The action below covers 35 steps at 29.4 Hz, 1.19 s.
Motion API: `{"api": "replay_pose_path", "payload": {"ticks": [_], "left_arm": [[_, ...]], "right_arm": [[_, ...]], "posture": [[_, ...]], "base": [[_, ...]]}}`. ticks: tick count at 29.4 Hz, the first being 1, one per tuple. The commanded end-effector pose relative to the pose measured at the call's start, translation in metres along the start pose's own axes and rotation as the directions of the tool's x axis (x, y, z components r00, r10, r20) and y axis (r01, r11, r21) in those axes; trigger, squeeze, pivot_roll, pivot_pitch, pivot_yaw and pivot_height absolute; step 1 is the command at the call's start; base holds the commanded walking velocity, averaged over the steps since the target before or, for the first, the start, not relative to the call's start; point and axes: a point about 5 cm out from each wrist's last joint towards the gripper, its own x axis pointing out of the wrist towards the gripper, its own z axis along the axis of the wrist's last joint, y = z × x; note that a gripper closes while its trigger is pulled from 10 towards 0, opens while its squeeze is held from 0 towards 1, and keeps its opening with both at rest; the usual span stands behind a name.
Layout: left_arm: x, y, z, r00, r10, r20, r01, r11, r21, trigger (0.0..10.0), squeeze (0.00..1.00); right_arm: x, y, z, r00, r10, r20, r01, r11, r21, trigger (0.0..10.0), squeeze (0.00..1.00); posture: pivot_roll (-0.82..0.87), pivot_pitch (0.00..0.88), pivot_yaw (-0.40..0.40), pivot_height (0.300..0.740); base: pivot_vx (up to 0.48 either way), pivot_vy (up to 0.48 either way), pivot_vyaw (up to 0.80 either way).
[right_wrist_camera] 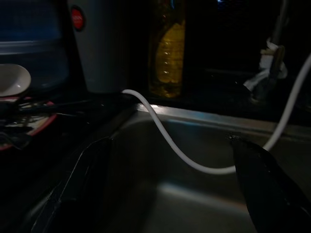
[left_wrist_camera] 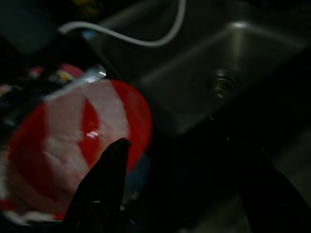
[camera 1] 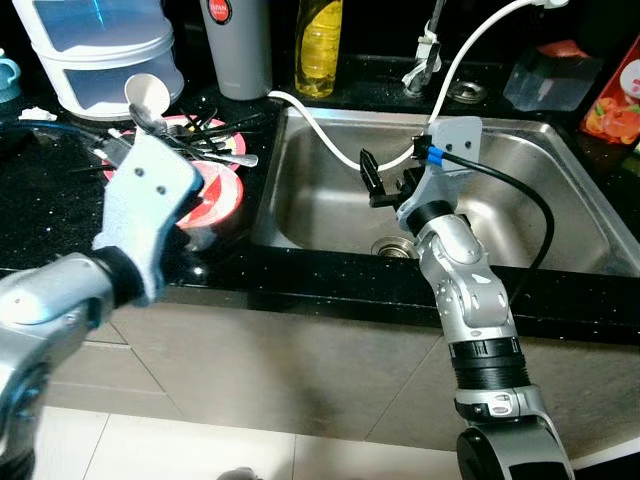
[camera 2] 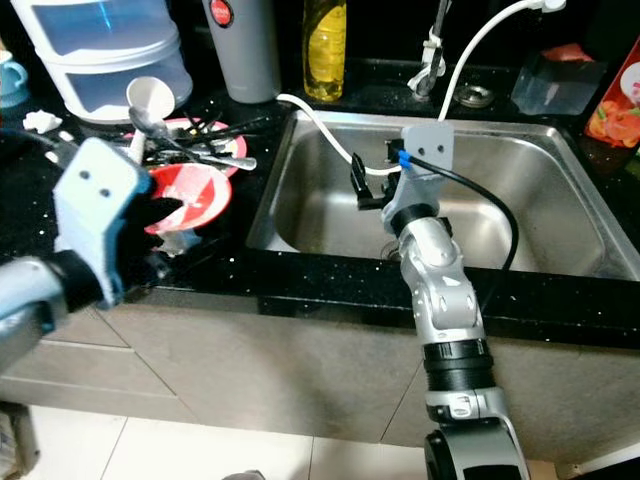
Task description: Kitchen organization
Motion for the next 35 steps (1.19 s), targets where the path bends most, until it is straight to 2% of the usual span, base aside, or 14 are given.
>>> {"api": "replay_pose_path", "payload": {"ticks": [1, 5, 7, 14, 18, 19, 20, 21, 26, 27, 28, 30, 31, 35], "left_arm": [[-0.001, 0.010, -0.008, 0.998, -0.006, -0.067, 0.005, 1.000, -0.013, 10.0, 0.00], [0.001, 0.015, -0.011, 0.996, 0.003, -0.092, -0.003, 1.000, -0.001, 10.0, 0.00], [0.008, 0.026, -0.025, 0.987, -0.005, -0.158, 0.008, 1.000, 0.016, 10.0, 0.00], [0.027, 0.047, -0.042, 0.974, -0.004, -0.227, 0.021, 0.997, 0.073, 10.0, 0.00], [0.039, 0.064, -0.046, 0.966, 0.014, -0.259, 0.029, 0.986, 0.162, 10.0, 0.00], [0.043, 0.072, -0.044, 0.964, 0.048, -0.261, 0.009, 0.977, 0.214, 9.3, 0.00], [0.043, 0.072, -0.044, 0.964, 0.048, -0.261, 0.009, 0.977, 0.214, 9.3, 0.00], [0.045, 0.077, -0.042, 0.965, 0.070, -0.254, 0.000, 0.964, 0.265, 10.0, 0.00], [0.052, 0.085, -0.031, 0.977, 0.081, -0.198, -0.002, 0.928, 0.372, 10.0, 0.00], [0.054, 0.087, -0.031, 0.977, 0.082, -0.195, -0.002, 0.924, 0.382, 4.2, 0.00], [0.056, 0.088, -0.032, 0.977, 0.083, -0.195, -0.001, 0.922, 0.386, 0.7, 0.00], [0.057, 0.089, -0.033, 0.977, 0.084, -0.197, -0.002, 0.922, 0.387, 0.7, 0.00], [0.059, 0.089, -0.035, 0.977, 0.070, -0.202, 0.012, 0.925, 0.380, 0.0, 0.00], [0.062, 0.088, -0.042, 0.975, 0.038, -0.217, 0.049, 0.924, 0.379, 0.0, 0.00]], "right_arm": [[0.003, 0.003, 0.000, 1.000, 0.015, 0.002, -0.015, 1.000, -0.011, 10.0, 0.00], [0.003, 0.003, 0.000, 1.000, 0.016, 0.001, -0.016, 1.000, -0.010, 10.0, 0.00], [0.003, 0.005, -0.001, 1.000, 0.020, 0.001, -0.020, 1.000, -0.005, 10.0, 0.00], [0.006, 0.007, 0.000, 1.000, 0.029, 0.005, -0.029, 1.000, 0.002, 10.0, 0.00], [0.008, 0.008, 0.001, 0.999, 0.032, 0.008, -0.032, 0.999, 0.003, 10.0, 0.00], [0.007, 0.008, 0.001, 0.999, 0.032, 0.008, -0.032, 0.999, 0.002, 10.0, 0.00], [0.007, 0.008, 0.001, 0.999, 0.032, 0.008, -0.032, 0.999, 0.002, 10.0, 0.00], [0.007, 0.008, 0.000, 0.999, 0.031, 0.009, -0.031, 1.000, 0.002, 10.0, 0.00], [0.004, 0.007, -0.001, 1.000, 0.023, 0.007, -0.023, 1.000, 0.004, 10.0, 0.00], [0.004, 0.007, -0.001, 1.000, 0.023, 0.006, -0.023, 1.000, 0.004, 10.0, 0.00], [0.004, 0.008, -0.001, 1.000, 0.022, 0.006, -0.022, 1.000, 0.005, 10.0, 0.00], [0.004, 0.008, -0.001, 1.000, 0.022, 0.006, -0.022, 1.000, 0.005, 10.0, 0.00], [0.004, 0.008, -0.001, 1.000, 0.023, 0.006, -0.023, 1.000, 0.006, 10.0, 0.00], [0.004, 0.008, -0.001, 1.000, 0.022, 0.010, -0.022, 1.000, 0.006, 10.0, 0.00]], "posture": [[0.18, 0.000, 0.005, 0.740], [0.18, 0.000, 0.004, 0.740], [0.18, 0.000, -0.003, 0.740], [0.17, 0.000, -0.011, 0.740], [0.15, 0.000, -0.009, 0.740], [0.15, 0.000, -0.009, 0.740], [0.15, 0.000, -0.009, 0.740], [0.14, 0.000, -0.004, 0.740], [0.14, 0.000, -0.001, 0.740], [0.14, 0.000, 0.000, 0.740], [0.14, 0.000, 0.000, 0.740], [0.13, 0.000, 0.000, 0.740], [0.13, 0.000, -0.001, 0.740], [0.13, 0.000, 0.000, 0.740]], "base": [[0.000, 0.000, 0.00], [0.000, 0.000, 0.00], [0.000, 0.000, 0.00], [0.000, 0.000, 0.00], [0.000, 0.000, 0.00], [0.000, 0.000, 0.00], [0.000, 0.000, 0.00], [0.000, 0.000, 0.00], [0.000, 0.000, 0.00], [0.000, 0.000, 0.00], [0.000, 0.000, 0.00], [0.000, 0.000, 0.00], [0.000, 0.000, 0.00], [0.000, 0.000, 0.00]]}}
